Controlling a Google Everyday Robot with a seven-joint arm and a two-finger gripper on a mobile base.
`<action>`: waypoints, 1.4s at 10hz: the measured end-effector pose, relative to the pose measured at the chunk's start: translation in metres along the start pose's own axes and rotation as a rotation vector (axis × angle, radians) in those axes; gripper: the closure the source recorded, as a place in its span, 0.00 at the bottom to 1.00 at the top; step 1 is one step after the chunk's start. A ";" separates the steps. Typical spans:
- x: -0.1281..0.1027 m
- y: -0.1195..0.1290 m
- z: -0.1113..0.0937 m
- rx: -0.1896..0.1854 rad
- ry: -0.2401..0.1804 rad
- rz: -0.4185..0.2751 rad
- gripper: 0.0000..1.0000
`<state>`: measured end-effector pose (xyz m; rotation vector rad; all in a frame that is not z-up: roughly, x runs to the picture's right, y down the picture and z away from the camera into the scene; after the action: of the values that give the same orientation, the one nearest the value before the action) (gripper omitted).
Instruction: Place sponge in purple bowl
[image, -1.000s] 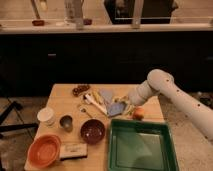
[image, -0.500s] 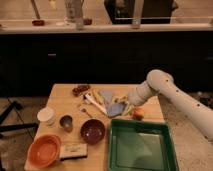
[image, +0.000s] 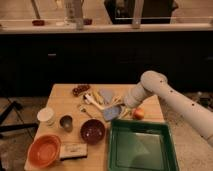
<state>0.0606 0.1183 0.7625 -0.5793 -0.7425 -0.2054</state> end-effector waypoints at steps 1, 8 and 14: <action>-0.025 0.000 0.017 -0.030 0.001 -0.055 1.00; -0.128 0.017 0.081 -0.181 0.126 -0.354 1.00; -0.093 0.005 0.091 -0.212 0.190 -0.303 1.00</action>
<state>-0.0572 0.1719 0.7503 -0.6365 -0.6244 -0.6173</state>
